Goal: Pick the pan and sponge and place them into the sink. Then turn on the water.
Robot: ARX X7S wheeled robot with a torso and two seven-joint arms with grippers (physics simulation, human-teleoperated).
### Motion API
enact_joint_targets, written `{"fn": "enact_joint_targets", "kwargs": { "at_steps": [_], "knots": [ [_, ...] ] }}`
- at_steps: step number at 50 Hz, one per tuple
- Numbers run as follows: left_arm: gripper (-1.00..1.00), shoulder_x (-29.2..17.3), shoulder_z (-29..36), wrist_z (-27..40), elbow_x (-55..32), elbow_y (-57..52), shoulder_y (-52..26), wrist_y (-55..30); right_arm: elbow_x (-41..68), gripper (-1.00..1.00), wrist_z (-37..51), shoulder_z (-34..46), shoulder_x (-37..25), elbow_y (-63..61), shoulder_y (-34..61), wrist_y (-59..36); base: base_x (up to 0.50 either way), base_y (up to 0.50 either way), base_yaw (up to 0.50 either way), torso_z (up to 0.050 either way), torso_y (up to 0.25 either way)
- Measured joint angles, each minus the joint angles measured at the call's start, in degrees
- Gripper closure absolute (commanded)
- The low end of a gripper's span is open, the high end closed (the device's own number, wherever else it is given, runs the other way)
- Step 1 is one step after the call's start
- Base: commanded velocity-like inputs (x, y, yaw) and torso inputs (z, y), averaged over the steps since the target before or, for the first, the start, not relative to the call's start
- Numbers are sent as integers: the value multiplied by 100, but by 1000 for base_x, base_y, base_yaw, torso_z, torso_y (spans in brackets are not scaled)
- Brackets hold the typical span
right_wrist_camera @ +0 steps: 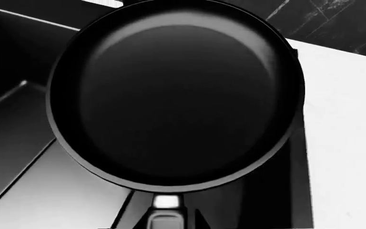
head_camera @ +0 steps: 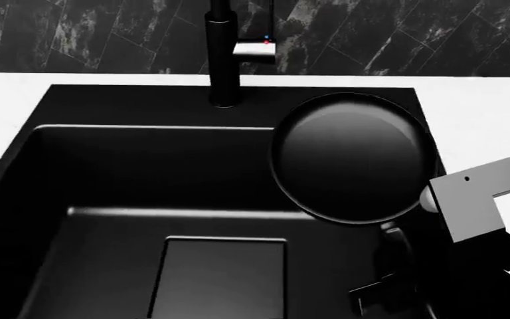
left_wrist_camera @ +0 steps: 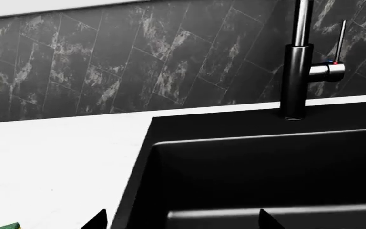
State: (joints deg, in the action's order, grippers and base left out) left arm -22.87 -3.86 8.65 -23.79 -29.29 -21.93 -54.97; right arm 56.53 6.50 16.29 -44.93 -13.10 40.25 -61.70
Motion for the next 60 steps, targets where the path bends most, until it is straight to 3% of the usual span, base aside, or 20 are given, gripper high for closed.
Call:
{"fn": "enact_joint_targets", "kwargs": {
  "at_steps": [18,60],
  "knots": [
    [-100,-43,6,7,-20,-9,17,13,10,100,-24,24,-41,-35,-87,74,168,382,0,1,2],
    [-100,-96,76,36,-81,-11,59,47,-100,100,-51,167,-89,-7,-56,104,87,3,0,0,2]
  ]
}}
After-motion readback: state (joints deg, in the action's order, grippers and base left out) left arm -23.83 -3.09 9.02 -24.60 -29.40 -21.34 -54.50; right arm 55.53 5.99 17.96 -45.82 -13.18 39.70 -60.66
